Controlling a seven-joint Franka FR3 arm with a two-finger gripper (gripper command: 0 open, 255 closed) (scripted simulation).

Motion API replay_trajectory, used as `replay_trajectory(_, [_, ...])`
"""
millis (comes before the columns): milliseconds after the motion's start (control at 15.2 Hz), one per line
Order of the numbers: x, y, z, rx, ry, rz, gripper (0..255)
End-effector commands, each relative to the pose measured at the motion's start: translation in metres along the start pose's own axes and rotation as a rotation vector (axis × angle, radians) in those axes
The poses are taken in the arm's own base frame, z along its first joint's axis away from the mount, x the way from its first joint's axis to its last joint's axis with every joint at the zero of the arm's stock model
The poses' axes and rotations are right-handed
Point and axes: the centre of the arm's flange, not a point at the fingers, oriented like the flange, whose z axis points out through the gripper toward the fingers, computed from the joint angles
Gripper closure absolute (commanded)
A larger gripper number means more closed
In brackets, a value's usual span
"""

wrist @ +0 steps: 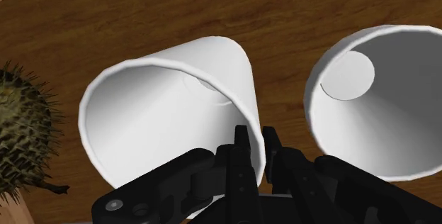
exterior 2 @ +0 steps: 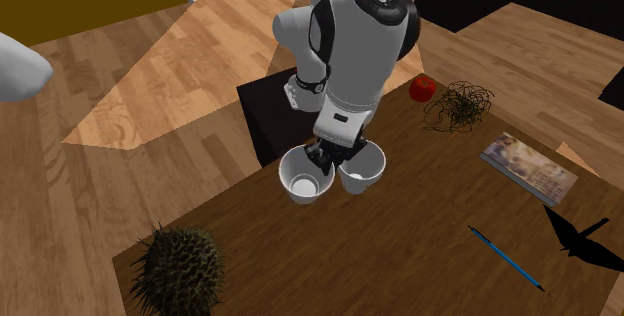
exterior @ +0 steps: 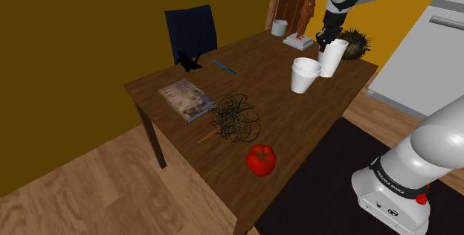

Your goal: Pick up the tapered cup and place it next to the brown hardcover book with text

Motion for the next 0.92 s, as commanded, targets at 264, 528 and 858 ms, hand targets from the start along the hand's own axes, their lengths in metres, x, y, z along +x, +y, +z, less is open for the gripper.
replay_trajectory(264, [0.001,0.004,-0.031,0.0,0.0,0.0,255])
replay_trajectory(528, [0.001,0.008,-0.052,0.0,0.0,0.0,255])
replay_trajectory(858, [0.001,0.012,-0.078,0.0,0.0,0.0,255])
